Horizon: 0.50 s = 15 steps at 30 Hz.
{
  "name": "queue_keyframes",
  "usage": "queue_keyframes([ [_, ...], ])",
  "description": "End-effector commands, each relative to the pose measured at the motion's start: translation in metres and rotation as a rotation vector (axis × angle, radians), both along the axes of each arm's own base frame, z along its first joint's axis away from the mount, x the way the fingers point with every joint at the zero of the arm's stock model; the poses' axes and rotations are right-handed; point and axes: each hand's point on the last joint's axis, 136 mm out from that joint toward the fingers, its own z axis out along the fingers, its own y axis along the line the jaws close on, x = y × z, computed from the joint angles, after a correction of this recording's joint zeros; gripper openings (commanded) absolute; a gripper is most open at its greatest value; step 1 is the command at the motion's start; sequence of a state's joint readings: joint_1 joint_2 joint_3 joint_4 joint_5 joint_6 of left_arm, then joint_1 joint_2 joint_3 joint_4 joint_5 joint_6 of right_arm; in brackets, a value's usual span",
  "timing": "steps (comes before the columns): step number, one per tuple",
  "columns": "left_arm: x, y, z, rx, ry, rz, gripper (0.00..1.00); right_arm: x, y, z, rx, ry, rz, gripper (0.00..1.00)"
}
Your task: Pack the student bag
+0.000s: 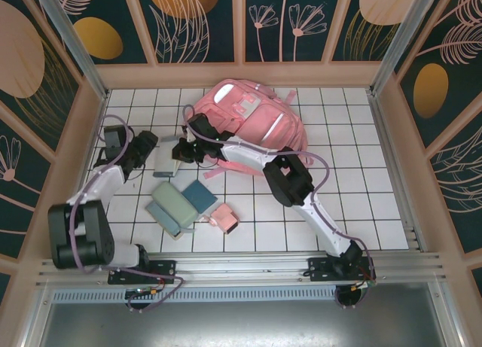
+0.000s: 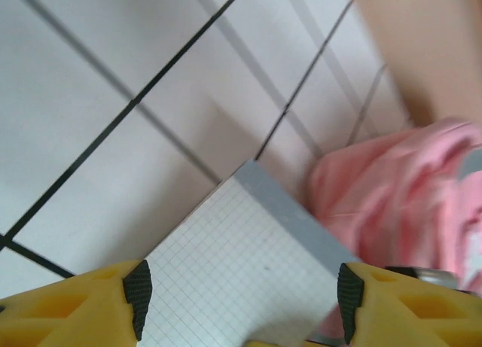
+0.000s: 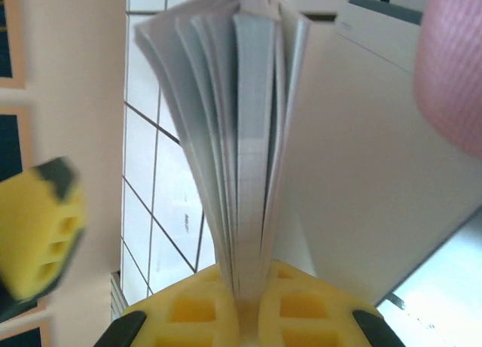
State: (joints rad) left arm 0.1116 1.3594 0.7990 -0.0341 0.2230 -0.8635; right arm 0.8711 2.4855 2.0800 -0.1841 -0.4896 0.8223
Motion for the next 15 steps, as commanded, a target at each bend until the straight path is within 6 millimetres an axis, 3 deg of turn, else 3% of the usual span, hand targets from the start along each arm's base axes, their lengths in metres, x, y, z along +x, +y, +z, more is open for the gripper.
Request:
queue_keyframes([
  [1,-0.006,0.004,0.029,0.000,-0.037,0.046,0.68,0.024,-0.011,0.118,0.147,-0.156,-0.088,0.02],
  [8,-0.023,-0.018,0.048,-0.170,-0.107,0.016,0.70,0.040,-0.044,0.192,0.197,-0.260,-0.205,0.01],
  [15,-0.023,-0.041,0.058,-0.390,-0.158,-0.019,0.71,0.043,-0.065,0.221,0.267,-0.252,-0.276,0.01],
])
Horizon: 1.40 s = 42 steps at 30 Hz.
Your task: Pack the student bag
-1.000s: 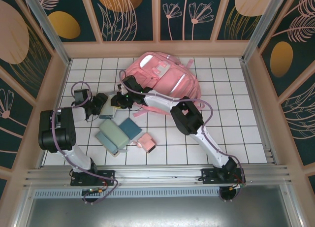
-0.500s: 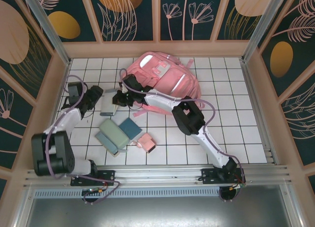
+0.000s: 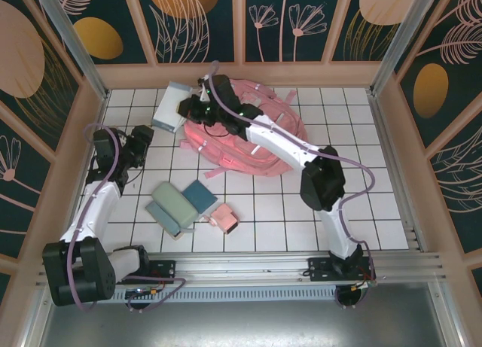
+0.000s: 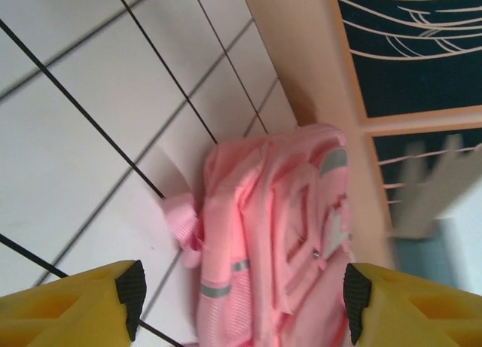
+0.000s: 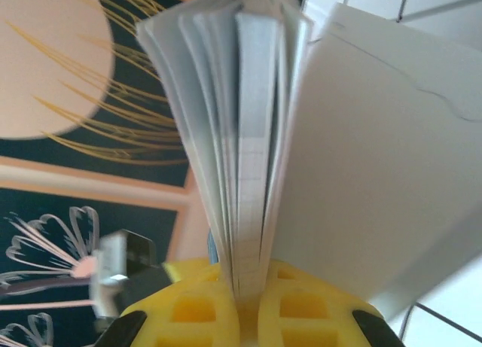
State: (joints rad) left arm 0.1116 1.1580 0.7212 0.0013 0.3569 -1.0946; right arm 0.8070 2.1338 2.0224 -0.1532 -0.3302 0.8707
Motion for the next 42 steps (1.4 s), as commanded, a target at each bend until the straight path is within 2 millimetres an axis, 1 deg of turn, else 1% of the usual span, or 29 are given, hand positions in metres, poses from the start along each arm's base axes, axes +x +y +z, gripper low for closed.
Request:
queue_keyframes([
  [1,0.003,-0.020,0.010,-0.176,-0.056,-0.048,0.71,0.003,-0.009,0.026,0.080,-0.013,-0.043,0.01],
  [4,0.009,-0.030,0.015,-0.257,-0.103,-0.086,0.70,0.000,-0.007,0.028,0.110,0.007,-0.028,0.01],
  [5,0.009,-0.032,0.021,-0.271,-0.129,-0.098,0.69,0.000,-0.007,0.028,0.113,0.012,-0.029,0.01],
  [7,0.009,-0.032,0.033,-0.271,-0.167,-0.105,0.68,-0.001,-0.007,0.027,0.120,0.019,-0.026,0.01],
  [10,0.005,-0.032,0.043,-0.280,-0.196,-0.102,0.67,-0.002,-0.008,0.024,0.126,0.031,-0.031,0.00],
  [14,-0.002,-0.034,0.048,-0.327,-0.240,-0.100,0.64,-0.003,-0.007,0.017,0.132,0.056,-0.030,0.00],
  [17,-0.003,-0.035,0.050,-0.331,-0.264,-0.102,0.63,-0.004,-0.005,0.011,0.142,0.074,-0.026,0.00],
  [20,0.000,-0.038,0.052,-0.340,-0.277,-0.114,0.64,-0.007,-0.004,0.010,0.166,0.097,-0.013,0.00],
  [24,0.009,-0.044,0.062,-0.334,-0.302,-0.136,0.66,-0.015,-0.001,0.010,0.207,0.134,0.019,0.00],
  [29,0.020,-0.053,0.068,-0.331,-0.311,-0.160,0.63,-0.026,-0.001,0.006,0.239,0.176,0.043,0.00],
  [31,0.021,-0.055,0.065,-0.333,-0.308,-0.161,0.60,-0.029,-0.003,0.004,0.250,0.190,0.043,0.00],
  [33,0.021,-0.056,0.064,-0.338,-0.313,-0.158,0.54,-0.033,-0.005,0.003,0.264,0.204,0.048,0.00],
  [37,0.022,-0.059,0.063,-0.339,-0.314,-0.161,0.38,-0.039,-0.008,-0.002,0.277,0.229,0.052,0.00],
  [39,0.023,-0.059,0.064,-0.339,-0.316,-0.161,0.29,-0.040,-0.010,-0.005,0.279,0.238,0.048,0.00],
  [42,0.022,-0.059,0.066,-0.334,-0.323,-0.162,0.20,-0.041,-0.012,-0.005,0.279,0.237,0.043,0.00],
])
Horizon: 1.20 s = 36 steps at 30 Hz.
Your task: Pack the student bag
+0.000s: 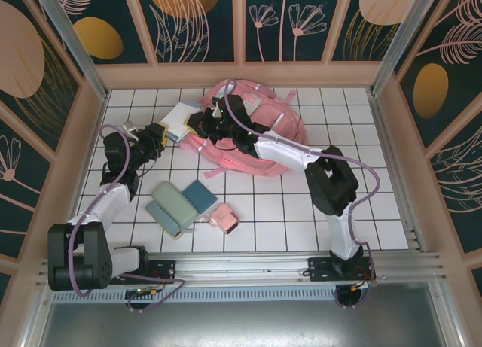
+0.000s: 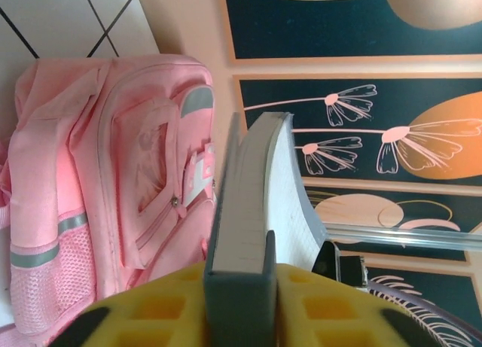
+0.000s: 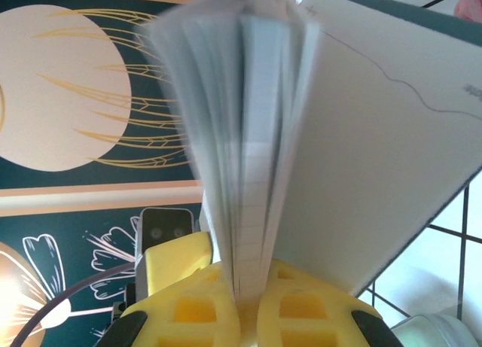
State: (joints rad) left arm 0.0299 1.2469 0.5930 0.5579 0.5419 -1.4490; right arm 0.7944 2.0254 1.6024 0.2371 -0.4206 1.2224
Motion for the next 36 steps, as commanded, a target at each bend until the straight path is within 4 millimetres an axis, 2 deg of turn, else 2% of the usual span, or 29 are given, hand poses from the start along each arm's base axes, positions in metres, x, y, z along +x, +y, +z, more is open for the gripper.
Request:
queue_keyframes([
  [1,0.005,-0.001,0.033,0.012,-0.121,0.003,0.17,-0.018,0.002,0.040,0.089,-0.049,0.055,0.00],
  [4,0.004,-0.002,0.031,0.015,-0.121,-0.004,0.11,-0.021,0.003,0.044,0.094,-0.063,0.059,0.01],
  [5,0.003,-0.002,0.032,0.016,-0.126,-0.005,0.10,-0.022,0.003,0.043,0.085,-0.066,0.058,0.05],
  [6,0.002,-0.002,0.034,0.017,-0.132,-0.006,0.07,-0.021,0.001,0.043,0.067,-0.074,0.050,0.12],
  [7,0.002,-0.002,0.035,0.022,-0.139,-0.006,0.06,-0.021,0.000,0.040,0.046,-0.080,0.042,0.24],
  [8,0.001,-0.001,0.038,0.033,-0.149,-0.005,0.04,-0.019,-0.004,0.036,0.006,-0.091,0.024,0.42],
  [9,0.001,-0.001,0.040,0.044,-0.155,-0.003,0.03,-0.016,-0.010,0.029,-0.066,-0.100,-0.009,0.54],
  [11,0.000,0.000,0.043,0.072,-0.166,-0.001,0.01,-0.007,-0.033,0.012,-0.273,-0.133,-0.124,0.70],
  [12,0.000,0.000,0.046,0.086,-0.174,-0.002,0.01,-0.003,-0.049,0.004,-0.375,-0.151,-0.188,0.74],
  [15,-0.001,-0.005,0.055,0.128,-0.218,-0.033,0.00,-0.001,-0.091,-0.013,-0.493,-0.163,-0.292,0.77],
  [19,0.000,-0.022,0.065,0.184,-0.272,-0.129,0.01,0.001,-0.129,-0.015,-0.547,-0.202,-0.310,0.77],
  [23,-0.005,-0.055,0.077,0.264,-0.332,-0.275,0.02,-0.004,-0.150,0.020,-0.536,-0.349,-0.221,0.76],
  [27,-0.014,-0.084,0.088,0.358,-0.404,-0.398,0.02,-0.015,-0.183,0.060,-0.433,-0.453,-0.141,0.77],
  [29,-0.021,-0.098,0.096,0.356,-0.455,-0.464,0.02,-0.026,-0.193,0.068,-0.395,-0.496,-0.063,0.78],
  [32,-0.028,-0.117,0.100,0.341,-0.506,-0.546,0.00,-0.033,-0.214,0.066,-0.310,-0.482,0.072,0.79],
  [36,-0.037,-0.139,0.104,0.312,-0.556,-0.635,0.00,-0.055,-0.220,0.070,-0.234,-0.489,0.178,0.85],
])
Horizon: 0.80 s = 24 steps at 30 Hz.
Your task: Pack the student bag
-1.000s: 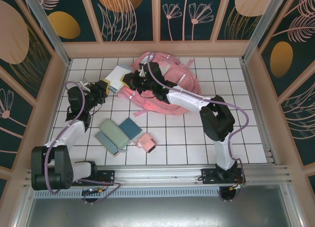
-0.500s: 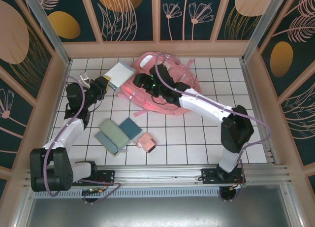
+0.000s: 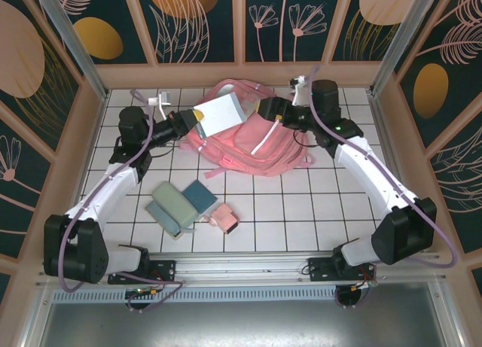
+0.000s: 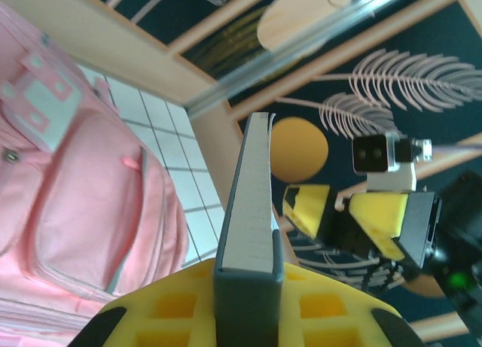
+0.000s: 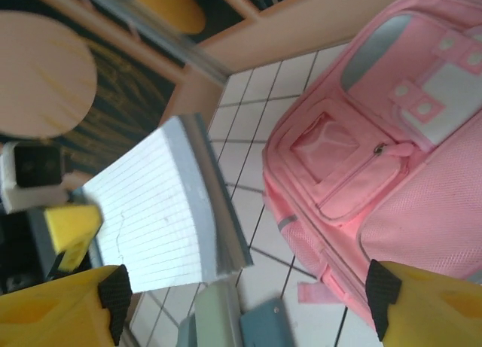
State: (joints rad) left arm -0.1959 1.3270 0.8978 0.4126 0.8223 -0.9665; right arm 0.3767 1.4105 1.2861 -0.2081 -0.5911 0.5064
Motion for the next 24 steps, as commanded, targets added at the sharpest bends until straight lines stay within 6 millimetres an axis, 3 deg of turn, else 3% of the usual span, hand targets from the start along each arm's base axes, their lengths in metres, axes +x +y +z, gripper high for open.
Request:
queue_keyframes([
  [1,-0.015,-0.021,0.027,-0.010,-0.142,-0.133,0.00,-0.047,0.016,0.001,0.054,0.004,0.252,0.86],
  [6,-0.028,-0.040,0.037,-0.042,-0.181,-0.233,0.00,-0.053,0.013,-0.012,0.048,0.059,0.248,0.88],
  [7,-0.031,-0.045,0.040,-0.049,-0.191,-0.254,0.00,-0.053,0.013,-0.017,0.044,0.071,0.241,0.94],
  [9,-0.036,-0.052,0.043,-0.055,-0.199,-0.286,0.00,-0.052,0.012,-0.023,0.043,0.084,0.230,0.94],
  [14,-0.046,-0.065,0.042,-0.068,-0.188,-0.340,0.00,-0.063,0.020,-0.010,0.135,0.072,0.290,0.92],
  [15,-0.047,-0.067,0.052,-0.072,-0.212,-0.350,0.00,-0.066,0.021,-0.004,0.154,0.063,0.303,0.91],
  [18,-0.048,-0.071,0.051,-0.069,-0.213,-0.359,0.00,-0.075,0.022,0.016,0.209,0.026,0.331,0.84],
  [24,-0.047,-0.075,0.051,-0.072,-0.205,-0.363,0.00,-0.090,0.022,0.039,0.242,-0.018,0.345,0.58],
])
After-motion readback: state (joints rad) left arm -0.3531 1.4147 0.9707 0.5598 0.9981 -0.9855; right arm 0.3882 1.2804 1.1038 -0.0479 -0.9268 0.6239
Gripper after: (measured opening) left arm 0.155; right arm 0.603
